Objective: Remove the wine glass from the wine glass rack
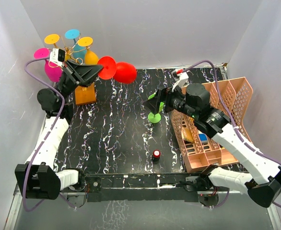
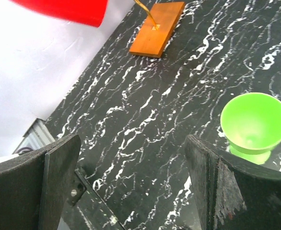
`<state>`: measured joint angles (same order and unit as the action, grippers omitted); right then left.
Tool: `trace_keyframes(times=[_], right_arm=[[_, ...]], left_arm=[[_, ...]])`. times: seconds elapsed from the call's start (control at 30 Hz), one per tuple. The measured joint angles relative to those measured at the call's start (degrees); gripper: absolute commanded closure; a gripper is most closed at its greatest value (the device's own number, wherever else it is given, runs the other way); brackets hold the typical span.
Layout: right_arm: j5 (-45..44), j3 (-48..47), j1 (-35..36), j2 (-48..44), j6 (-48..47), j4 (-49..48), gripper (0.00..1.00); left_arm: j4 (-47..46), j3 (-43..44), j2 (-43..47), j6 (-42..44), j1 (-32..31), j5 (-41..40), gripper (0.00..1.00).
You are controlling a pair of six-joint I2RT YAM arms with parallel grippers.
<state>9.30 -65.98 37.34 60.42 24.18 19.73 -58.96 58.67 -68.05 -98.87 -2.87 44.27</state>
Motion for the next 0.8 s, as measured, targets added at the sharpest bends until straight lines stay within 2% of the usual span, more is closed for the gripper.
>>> trace_keyframes(times=[0.17,0.33,0.67,0.8], right_arm=[[5.73,-2.91,-0.15,4.22,3.32,-3.54,0.01],[16.92,-4.02,-0.59,7.02,8.63,-14.75,0.01],[29.73,-5.92,-1.03,11.58,21.53,-41.24,0.00],[32.50,-5.95,-1.09,12.31,25.88,-50.60,0.05]], left_arm=[[-14.73,-1.99,0.24,-10.32,-0.37,0.04,1.00],[-24.46,-2.67,1.70,-17.14,-0.37,-0.85,1.00],[-31.65,-4.76,7.02,-20.28,-0.42,-3.45,1.00],[-31.89,-6.27,7.02,-20.28,-0.42,-4.66,1.00]])
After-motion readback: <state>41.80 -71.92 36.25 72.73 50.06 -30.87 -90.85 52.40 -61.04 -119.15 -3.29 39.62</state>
